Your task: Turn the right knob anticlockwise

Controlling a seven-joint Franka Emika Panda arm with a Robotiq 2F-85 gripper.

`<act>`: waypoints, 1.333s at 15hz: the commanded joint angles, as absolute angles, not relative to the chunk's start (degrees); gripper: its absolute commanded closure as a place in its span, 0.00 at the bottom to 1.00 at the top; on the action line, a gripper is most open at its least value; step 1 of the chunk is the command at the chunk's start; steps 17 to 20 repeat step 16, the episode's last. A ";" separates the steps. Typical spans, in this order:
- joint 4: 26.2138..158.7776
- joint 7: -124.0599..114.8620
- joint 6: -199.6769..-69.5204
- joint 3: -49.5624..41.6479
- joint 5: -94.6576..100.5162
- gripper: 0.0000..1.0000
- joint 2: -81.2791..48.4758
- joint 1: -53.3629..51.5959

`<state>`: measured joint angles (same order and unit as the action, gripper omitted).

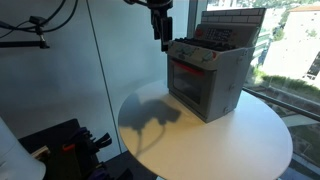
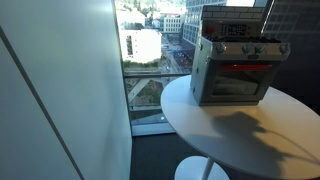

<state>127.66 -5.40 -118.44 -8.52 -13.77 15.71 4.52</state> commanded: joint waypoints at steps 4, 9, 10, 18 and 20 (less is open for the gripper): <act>124.42 -8.82 -103.61 -6.89 -9.36 0.00 20.44 6.18; 123.56 -10.27 -100.51 -5.94 -7.29 0.00 22.22 6.59; 124.09 -9.75 -101.68 -6.05 -7.71 0.00 22.28 6.60; 124.55 -8.83 -102.42 -6.21 -8.46 0.00 22.00 6.43; 124.55 -8.83 -102.42 -6.21 -8.46 0.00 22.00 6.43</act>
